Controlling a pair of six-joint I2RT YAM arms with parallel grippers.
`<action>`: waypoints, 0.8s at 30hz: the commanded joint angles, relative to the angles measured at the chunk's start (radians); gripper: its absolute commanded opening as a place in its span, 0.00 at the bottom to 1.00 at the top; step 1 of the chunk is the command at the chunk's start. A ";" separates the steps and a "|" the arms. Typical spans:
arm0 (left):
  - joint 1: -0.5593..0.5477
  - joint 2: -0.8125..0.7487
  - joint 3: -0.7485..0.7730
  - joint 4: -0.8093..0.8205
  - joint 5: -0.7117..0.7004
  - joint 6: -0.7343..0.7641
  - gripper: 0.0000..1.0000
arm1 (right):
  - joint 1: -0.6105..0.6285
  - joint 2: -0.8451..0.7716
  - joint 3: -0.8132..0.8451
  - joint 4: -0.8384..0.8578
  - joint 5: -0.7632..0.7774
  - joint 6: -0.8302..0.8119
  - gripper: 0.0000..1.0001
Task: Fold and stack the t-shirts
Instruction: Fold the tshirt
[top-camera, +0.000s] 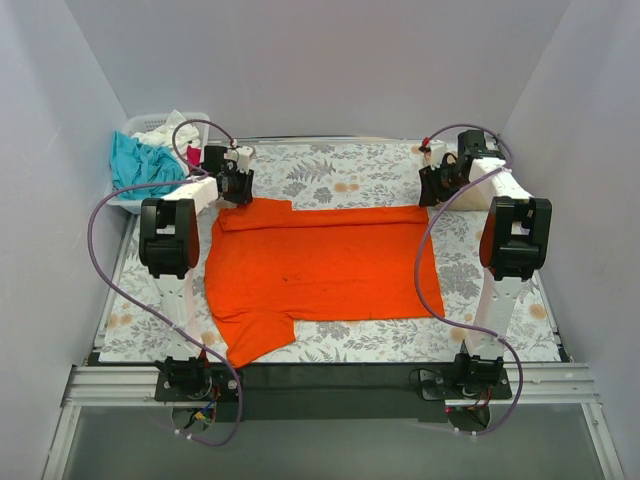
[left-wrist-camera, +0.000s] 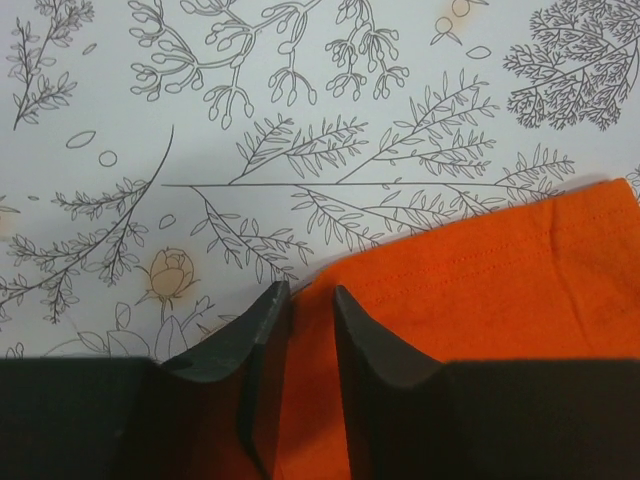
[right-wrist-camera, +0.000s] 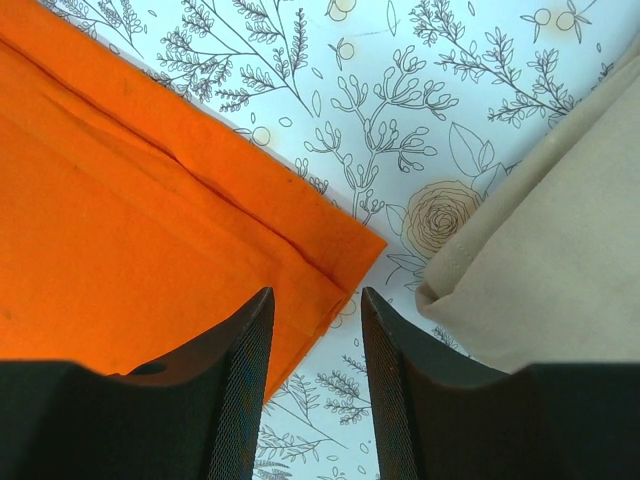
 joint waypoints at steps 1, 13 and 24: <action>-0.010 -0.048 -0.040 -0.076 -0.016 -0.004 0.24 | -0.001 -0.003 0.054 -0.015 -0.008 0.004 0.40; -0.013 -0.269 -0.065 -0.107 0.121 0.001 0.00 | -0.001 -0.058 0.034 -0.034 -0.011 -0.014 0.41; -0.013 -0.540 -0.361 -0.259 0.305 0.183 0.00 | -0.006 -0.109 0.006 -0.049 0.004 -0.046 0.53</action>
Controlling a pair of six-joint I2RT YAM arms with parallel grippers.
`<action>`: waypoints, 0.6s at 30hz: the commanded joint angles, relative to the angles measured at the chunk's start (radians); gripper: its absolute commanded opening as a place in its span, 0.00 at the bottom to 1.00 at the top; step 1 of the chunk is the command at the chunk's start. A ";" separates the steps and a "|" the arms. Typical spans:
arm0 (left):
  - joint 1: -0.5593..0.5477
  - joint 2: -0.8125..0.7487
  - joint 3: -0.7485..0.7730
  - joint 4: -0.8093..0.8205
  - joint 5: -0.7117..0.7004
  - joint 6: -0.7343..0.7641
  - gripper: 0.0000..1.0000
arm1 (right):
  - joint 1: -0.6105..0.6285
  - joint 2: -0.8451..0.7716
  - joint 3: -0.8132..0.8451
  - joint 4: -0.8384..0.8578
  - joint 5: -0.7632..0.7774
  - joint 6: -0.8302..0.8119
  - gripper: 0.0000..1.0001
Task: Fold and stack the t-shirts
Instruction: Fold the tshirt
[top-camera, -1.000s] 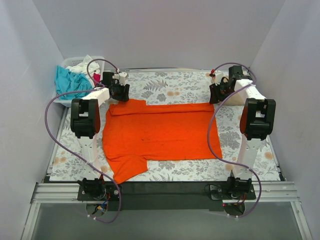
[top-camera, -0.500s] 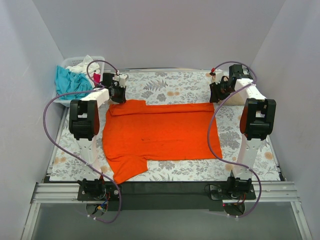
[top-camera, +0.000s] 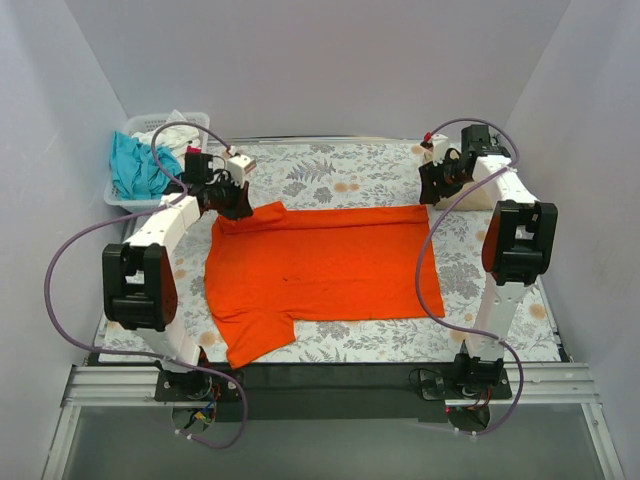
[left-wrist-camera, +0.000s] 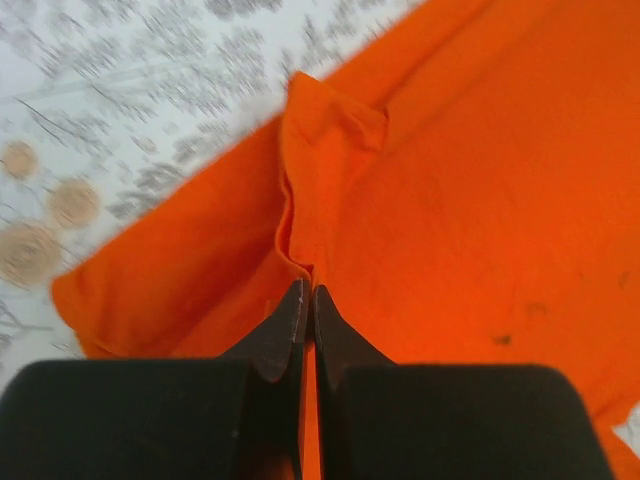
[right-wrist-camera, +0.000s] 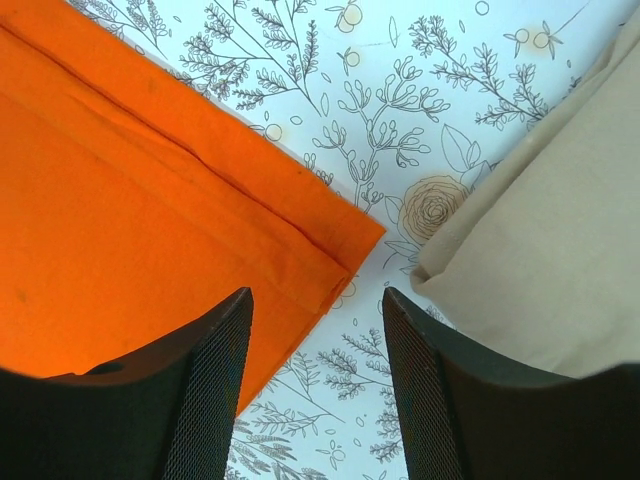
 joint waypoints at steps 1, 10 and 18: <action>-0.006 -0.085 -0.098 -0.103 0.090 0.120 0.00 | -0.006 -0.065 -0.001 -0.020 0.001 -0.020 0.53; -0.006 -0.229 -0.327 -0.177 0.156 0.273 0.00 | -0.006 -0.061 -0.001 -0.031 0.010 -0.036 0.53; -0.006 -0.205 -0.382 -0.152 0.098 0.295 0.17 | -0.006 -0.038 0.000 -0.040 0.007 -0.040 0.51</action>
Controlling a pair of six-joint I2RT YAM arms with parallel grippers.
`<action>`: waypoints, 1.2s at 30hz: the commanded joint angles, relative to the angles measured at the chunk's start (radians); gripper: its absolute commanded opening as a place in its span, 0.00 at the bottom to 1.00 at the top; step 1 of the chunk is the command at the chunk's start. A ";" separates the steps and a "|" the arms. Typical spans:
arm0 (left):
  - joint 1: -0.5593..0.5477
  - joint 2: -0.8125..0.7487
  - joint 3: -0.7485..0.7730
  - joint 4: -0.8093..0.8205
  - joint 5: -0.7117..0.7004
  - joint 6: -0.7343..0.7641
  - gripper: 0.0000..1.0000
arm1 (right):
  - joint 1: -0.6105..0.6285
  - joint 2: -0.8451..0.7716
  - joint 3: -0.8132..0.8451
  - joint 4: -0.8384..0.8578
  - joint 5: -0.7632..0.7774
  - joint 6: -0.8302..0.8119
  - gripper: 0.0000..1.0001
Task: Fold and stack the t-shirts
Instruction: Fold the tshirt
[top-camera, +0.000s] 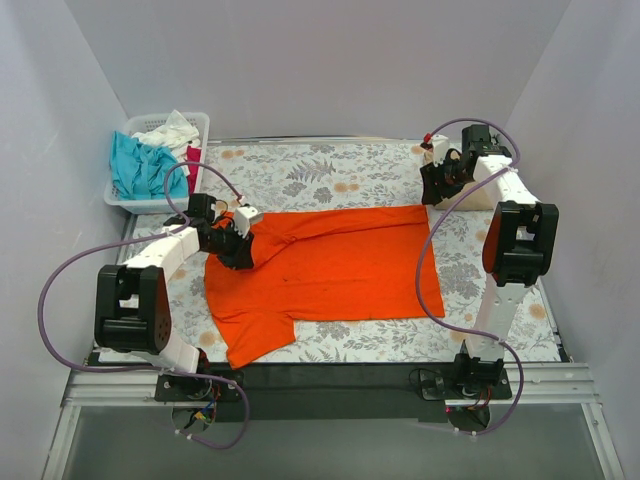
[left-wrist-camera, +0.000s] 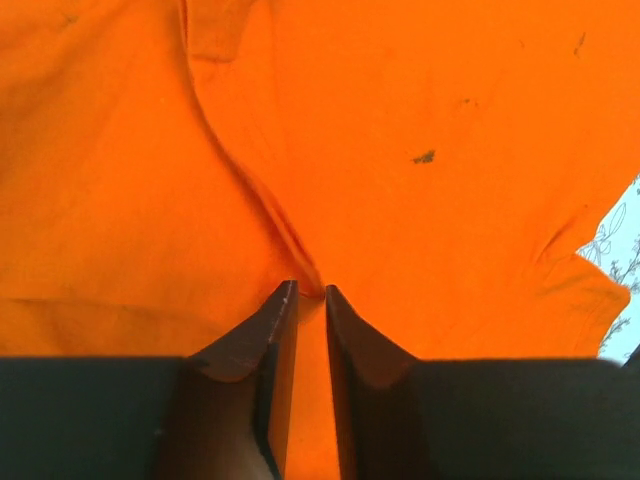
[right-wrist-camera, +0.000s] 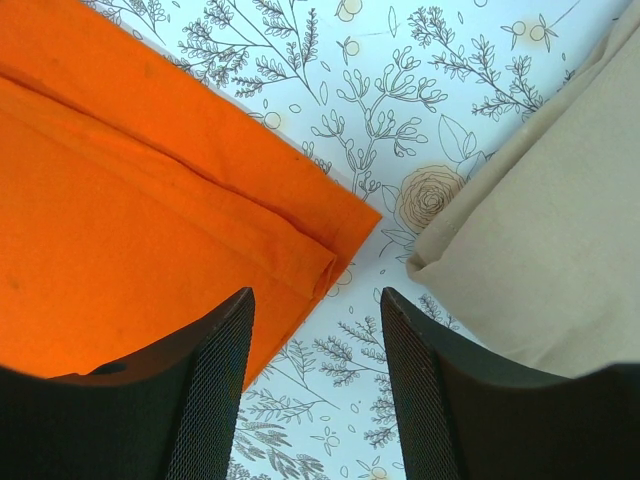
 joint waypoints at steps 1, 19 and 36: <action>-0.003 -0.012 -0.003 0.011 -0.014 0.031 0.20 | -0.005 -0.016 0.004 -0.023 -0.010 -0.014 0.48; -0.063 0.185 0.246 0.125 -0.007 -0.203 0.48 | 0.024 0.092 0.059 -0.035 0.067 -0.045 0.55; -0.158 0.320 0.349 0.223 -0.088 -0.297 0.49 | 0.061 0.094 0.004 -0.049 0.067 -0.077 0.38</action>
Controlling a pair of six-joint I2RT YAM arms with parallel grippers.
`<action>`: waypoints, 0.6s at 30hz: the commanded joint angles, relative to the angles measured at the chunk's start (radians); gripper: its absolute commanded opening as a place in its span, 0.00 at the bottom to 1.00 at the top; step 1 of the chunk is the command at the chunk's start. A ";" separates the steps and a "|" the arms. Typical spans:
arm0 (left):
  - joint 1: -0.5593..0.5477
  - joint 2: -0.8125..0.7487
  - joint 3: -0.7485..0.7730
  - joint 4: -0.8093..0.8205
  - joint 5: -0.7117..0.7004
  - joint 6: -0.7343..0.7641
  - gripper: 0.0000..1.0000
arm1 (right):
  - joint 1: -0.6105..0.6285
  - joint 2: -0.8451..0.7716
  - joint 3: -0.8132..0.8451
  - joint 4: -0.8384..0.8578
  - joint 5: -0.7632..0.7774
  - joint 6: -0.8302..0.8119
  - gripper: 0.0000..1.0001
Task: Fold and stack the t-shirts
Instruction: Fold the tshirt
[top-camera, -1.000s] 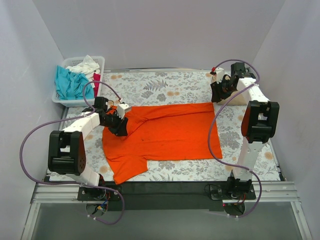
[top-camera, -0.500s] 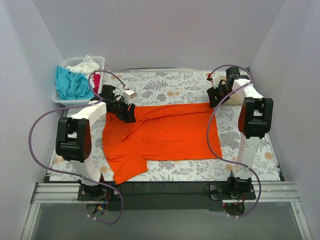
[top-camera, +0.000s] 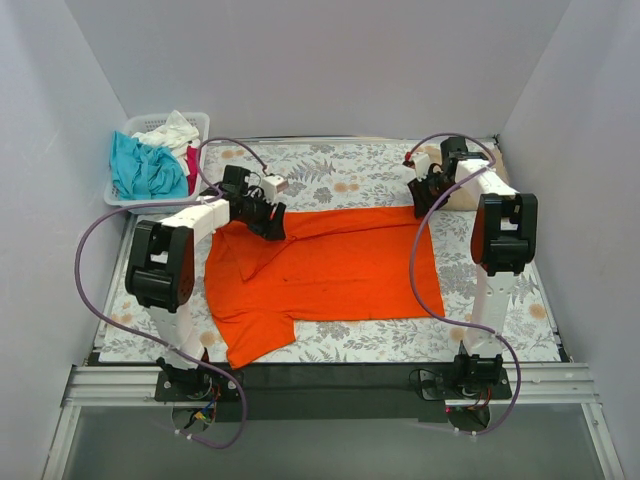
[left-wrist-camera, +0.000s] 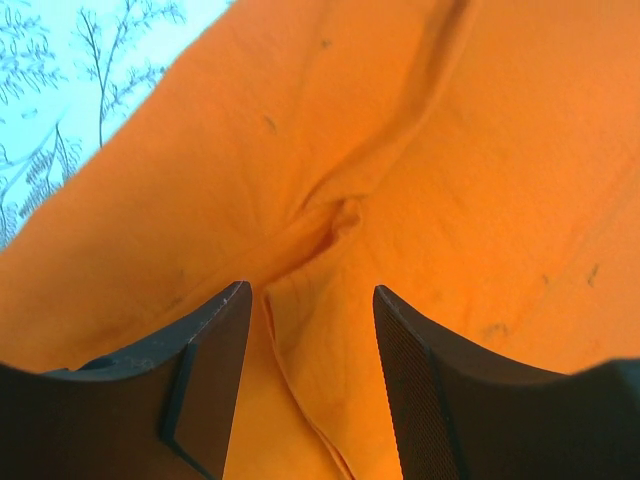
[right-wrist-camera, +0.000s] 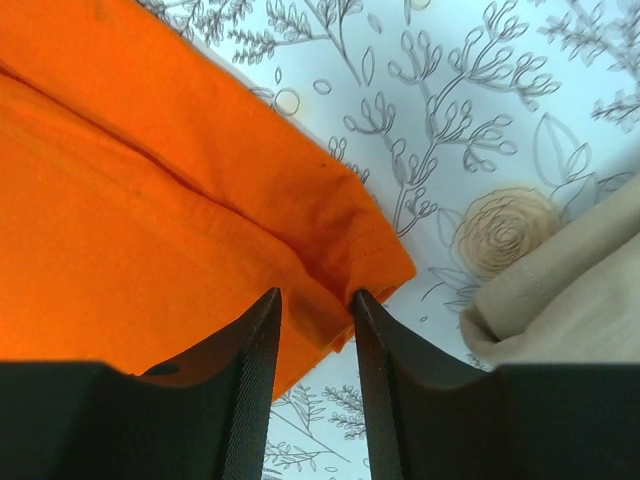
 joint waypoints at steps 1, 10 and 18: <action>-0.016 0.023 0.059 0.040 -0.027 -0.026 0.49 | -0.003 -0.050 -0.030 -0.019 -0.004 -0.025 0.35; -0.062 0.056 0.055 0.021 -0.057 0.000 0.35 | -0.006 -0.080 -0.044 -0.031 0.020 -0.046 0.21; -0.077 -0.065 -0.016 -0.066 0.010 0.078 0.00 | -0.029 -0.124 0.002 -0.063 0.017 -0.054 0.37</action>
